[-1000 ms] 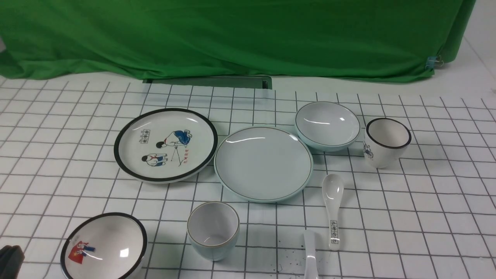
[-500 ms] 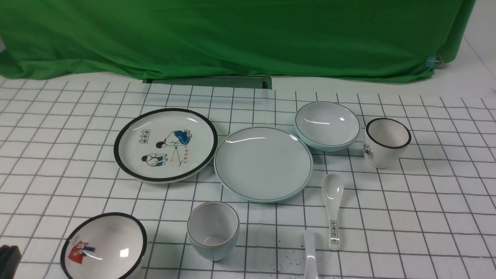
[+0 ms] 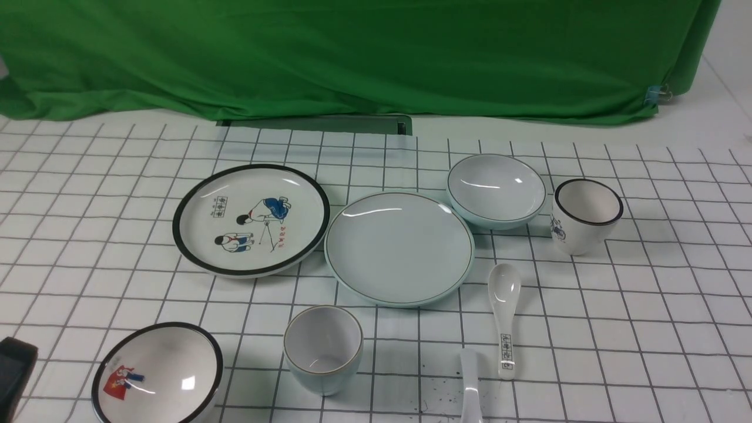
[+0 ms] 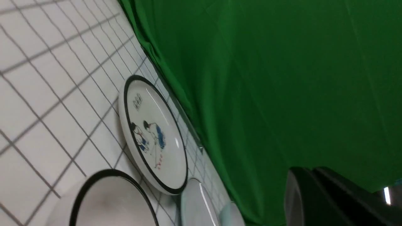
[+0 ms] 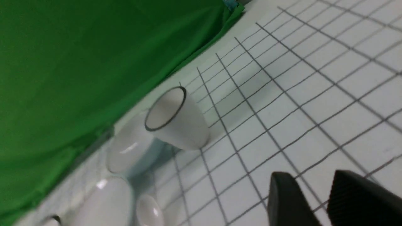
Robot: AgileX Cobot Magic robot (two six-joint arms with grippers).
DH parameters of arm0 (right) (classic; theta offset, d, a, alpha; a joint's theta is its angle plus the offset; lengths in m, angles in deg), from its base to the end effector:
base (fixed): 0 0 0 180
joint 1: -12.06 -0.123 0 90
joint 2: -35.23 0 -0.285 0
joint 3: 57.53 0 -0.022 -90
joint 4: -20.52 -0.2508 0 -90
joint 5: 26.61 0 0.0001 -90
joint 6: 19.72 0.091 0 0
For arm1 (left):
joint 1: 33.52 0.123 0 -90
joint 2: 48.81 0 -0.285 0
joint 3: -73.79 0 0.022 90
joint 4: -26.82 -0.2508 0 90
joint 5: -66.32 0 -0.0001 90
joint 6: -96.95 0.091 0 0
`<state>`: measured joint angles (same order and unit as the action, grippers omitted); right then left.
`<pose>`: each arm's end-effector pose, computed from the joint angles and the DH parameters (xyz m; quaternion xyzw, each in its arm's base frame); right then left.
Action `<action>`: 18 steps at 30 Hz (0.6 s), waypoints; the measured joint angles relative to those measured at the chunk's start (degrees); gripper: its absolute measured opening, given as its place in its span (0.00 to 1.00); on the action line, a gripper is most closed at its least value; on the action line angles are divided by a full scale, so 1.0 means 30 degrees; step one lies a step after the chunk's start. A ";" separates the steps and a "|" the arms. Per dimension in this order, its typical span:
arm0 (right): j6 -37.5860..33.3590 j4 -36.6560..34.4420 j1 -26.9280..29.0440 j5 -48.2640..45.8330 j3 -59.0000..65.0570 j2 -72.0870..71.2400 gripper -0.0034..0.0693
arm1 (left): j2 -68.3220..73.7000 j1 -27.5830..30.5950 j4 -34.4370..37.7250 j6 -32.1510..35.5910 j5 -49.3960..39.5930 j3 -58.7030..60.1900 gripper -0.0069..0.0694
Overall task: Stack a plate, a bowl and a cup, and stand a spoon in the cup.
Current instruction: Use the right arm to grab a blue rice bowl
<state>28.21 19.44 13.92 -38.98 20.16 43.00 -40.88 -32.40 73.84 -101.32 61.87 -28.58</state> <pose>0.0560 -0.0014 0.1908 0.3224 0.6813 0.2641 0.6018 0.0570 -0.0041 0.2058 -0.3649 0.5955 -0.3964 0.5959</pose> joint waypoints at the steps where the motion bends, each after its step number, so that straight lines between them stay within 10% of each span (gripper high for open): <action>1: 0.1627 -0.0035 0.0000 0.0014 0.0000 0.0000 0.38 | 0.0000 0.0000 0.0006 -0.0121 0.0057 0.0000 0.05; 7: 0.4162 -0.0098 0.0000 0.0014 0.0000 0.0000 0.38 | 0.0000 0.0000 -0.0696 -0.0388 0.0304 0.0000 0.05; 18: -0.2037 -0.0098 -0.0390 0.1546 -0.0214 0.0111 0.37 | 0.1156 0.0000 -0.7277 0.1217 -0.4871 -0.4959 0.05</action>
<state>22.10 19.15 12.75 -34.34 19.52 43.33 -37.42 -32.40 52.01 -97.67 47.26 -43.46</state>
